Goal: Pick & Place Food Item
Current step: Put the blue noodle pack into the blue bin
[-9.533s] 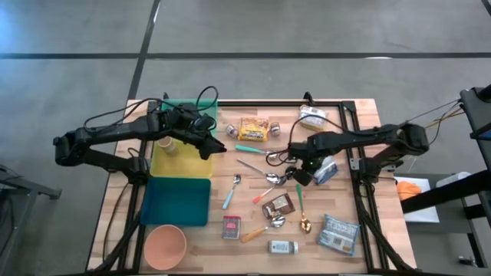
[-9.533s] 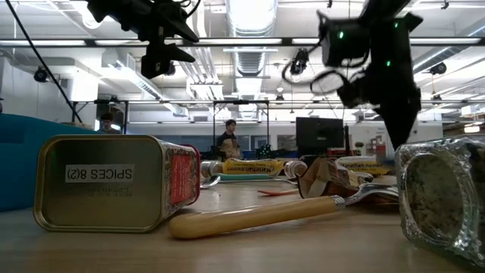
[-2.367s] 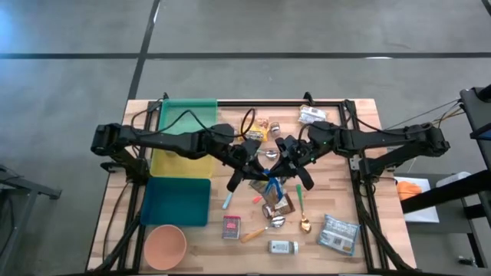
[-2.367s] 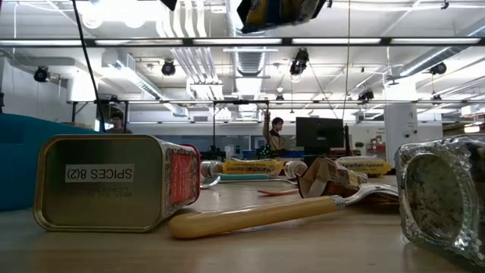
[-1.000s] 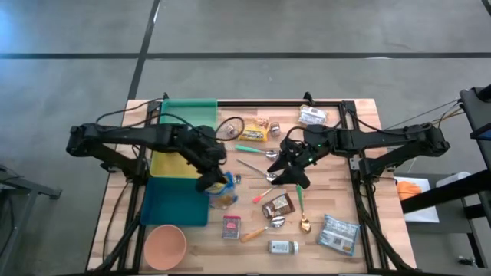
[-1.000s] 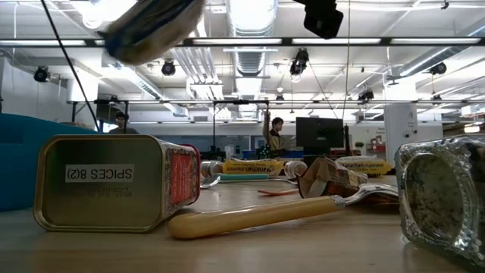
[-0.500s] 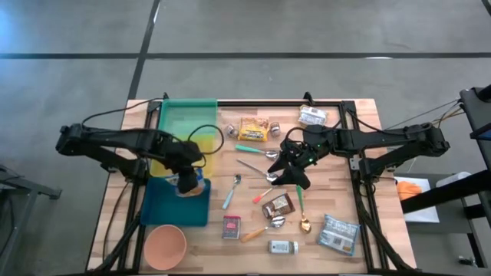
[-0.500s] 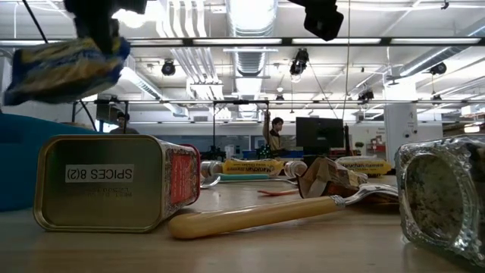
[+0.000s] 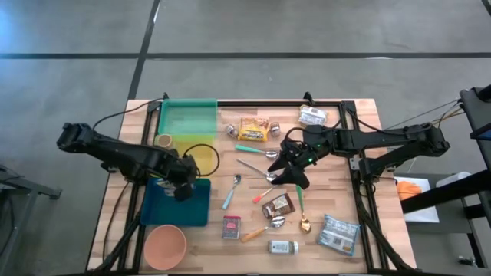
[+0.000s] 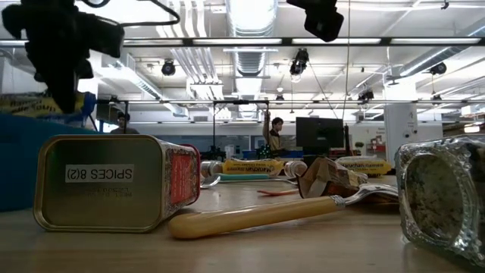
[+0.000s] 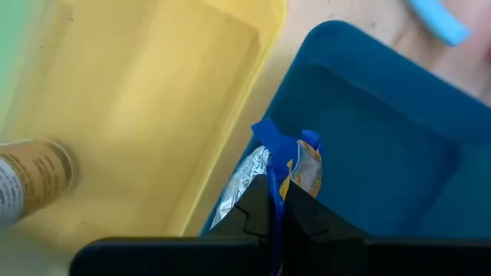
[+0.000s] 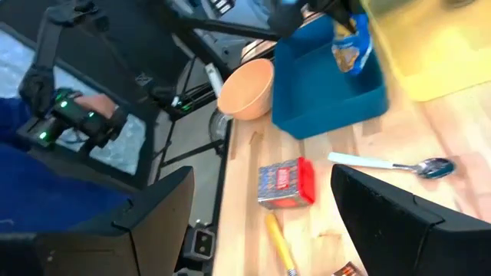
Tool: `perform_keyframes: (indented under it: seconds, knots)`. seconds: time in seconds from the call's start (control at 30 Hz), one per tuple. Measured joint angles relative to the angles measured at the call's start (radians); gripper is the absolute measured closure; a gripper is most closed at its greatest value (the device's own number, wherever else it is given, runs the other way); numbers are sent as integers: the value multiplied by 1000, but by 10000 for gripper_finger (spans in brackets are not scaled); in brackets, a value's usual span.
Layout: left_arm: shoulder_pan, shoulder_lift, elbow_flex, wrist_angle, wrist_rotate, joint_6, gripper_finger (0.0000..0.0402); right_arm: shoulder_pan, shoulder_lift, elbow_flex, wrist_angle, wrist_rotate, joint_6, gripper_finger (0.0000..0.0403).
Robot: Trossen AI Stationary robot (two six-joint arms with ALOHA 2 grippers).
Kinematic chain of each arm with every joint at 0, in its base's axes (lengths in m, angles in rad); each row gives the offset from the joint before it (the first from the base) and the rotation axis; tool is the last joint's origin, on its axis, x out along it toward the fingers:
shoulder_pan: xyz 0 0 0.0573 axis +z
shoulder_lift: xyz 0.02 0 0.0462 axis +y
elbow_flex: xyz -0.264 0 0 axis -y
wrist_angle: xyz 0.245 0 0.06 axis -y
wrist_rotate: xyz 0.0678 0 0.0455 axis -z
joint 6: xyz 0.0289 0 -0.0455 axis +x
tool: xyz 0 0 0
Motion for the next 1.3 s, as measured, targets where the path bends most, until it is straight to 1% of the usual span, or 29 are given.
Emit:
perform_keyframes:
  seconds: [0.17,0.37,0.77,0.97,1.3]
  knots:
    - [-22,0,-41,54,-19,25,396,0,0,0,0,20,0,99]
    - [-26,0,-73,62,-28,32,396,0,0,0,0,25,4,99]
    - [-30,0,-82,66,-21,49,393,0,0,0,0,27,0,99]
    - [-30,0,-81,65,5,46,353,0,0,0,0,27,0,99]
    - [-30,0,-81,65,8,47,288,0,0,0,0,27,-11,99]
